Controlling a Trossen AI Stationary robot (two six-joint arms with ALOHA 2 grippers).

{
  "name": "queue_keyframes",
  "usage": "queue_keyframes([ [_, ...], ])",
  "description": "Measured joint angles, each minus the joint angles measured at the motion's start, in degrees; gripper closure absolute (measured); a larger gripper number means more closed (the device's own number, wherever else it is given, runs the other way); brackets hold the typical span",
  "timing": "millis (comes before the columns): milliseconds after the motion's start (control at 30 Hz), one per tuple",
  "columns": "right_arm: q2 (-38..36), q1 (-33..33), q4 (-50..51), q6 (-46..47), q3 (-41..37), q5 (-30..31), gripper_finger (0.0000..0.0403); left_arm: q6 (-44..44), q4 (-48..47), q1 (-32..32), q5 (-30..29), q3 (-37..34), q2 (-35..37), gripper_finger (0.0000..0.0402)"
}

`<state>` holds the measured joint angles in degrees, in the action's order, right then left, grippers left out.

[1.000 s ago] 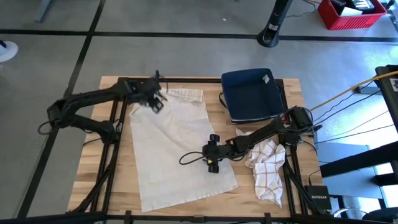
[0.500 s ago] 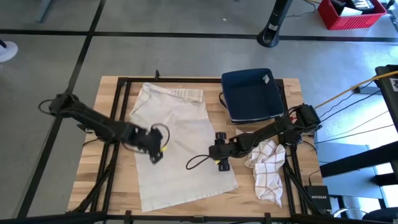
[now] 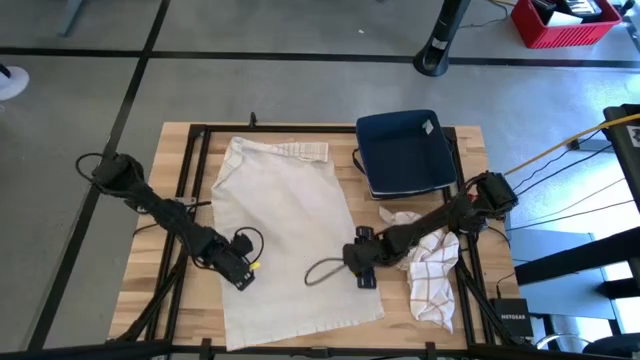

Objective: Fold towel
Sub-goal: Fold the white patterned towel

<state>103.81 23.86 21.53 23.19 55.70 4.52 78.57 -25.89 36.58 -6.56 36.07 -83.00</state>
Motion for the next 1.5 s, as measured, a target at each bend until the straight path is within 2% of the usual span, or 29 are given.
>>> queue_keyframes([
  [133, 0.1, 6.2, -1.6, 4.6, -0.1, 0.4, 0.0155, 0.2, 5.1, 1.3, 0.3, -0.2, -0.2, 0.0249],
  [200, 0.1, 8.5, -2.4, 4.9, 0.0, 2.6, 0.0155, -1.5, 6.4, 1.6, 0.8, -0.2, -0.1, 0.0249],
  [367, -0.1, 10.1, 1.3, 2.7, 3.2, 6.7, 0.0155, -5.6, 2.1, 0.8, 1.7, 3.7, 2.9, 0.0249],
  [467, -1.3, 9.6, 3.5, 0.2, 5.9, 9.7, 0.0155, -8.5, -3.8, -0.4, -1.7, 8.0, 6.1, 0.0249],
  [567, -1.3, 8.5, 4.5, -2.4, 7.0, 14.4, 0.0155, -12.0, -9.3, -2.5, -10.2, 13.0, 9.4, 0.0249],
  [667, -1.3, 6.8, 0.8, -2.6, 6.8, 19.6, 0.0155, -14.8, -15.1, -5.7, -24.5, 16.5, 11.5, 0.0249],
  [767, -0.7, 4.4, -4.2, -0.8, 5.3, 24.2, 0.0155, -18.1, -17.6, -10.3, -38.4, 17.0, 11.9, 0.0249],
  [867, 0.9, 2.3, -8.3, 2.0, 4.3, 25.9, 0.0155, -23.2, -17.8, -17.9, -43.2, 15.8, 11.3, 0.0249],
  [1033, 4.5, 0.6, -8.9, 3.5, 4.0, 25.9, 0.0155, -30.3, -18.2, -33.8, -42.7, 13.4, 8.9, 0.0249],
  [1133, 6.3, 0.4, -9.0, 3.5, 4.0, 25.9, 0.0155, -33.8, -17.1, -43.0, -39.0, 12.8, 7.3, 0.0249],
  [1233, 7.5, 0.4, -10.1, 3.6, 4.1, 26.5, 0.0155, -38.3, -11.5, -50.5, -32.9, 11.3, 5.7, 0.0249],
  [1333, 8.5, 0.4, -11.8, 3.6, 4.2, 27.3, 0.0155, -43.4, -3.8, -55.3, -25.9, 9.1, 3.5, 0.0249],
  [1500, 8.6, 0.5, -11.9, 3.4, 4.2, 27.7, 0.0155, -44.9, -1.7, -59.2, -26.7, 8.5, -0.8, 0.0249],
])
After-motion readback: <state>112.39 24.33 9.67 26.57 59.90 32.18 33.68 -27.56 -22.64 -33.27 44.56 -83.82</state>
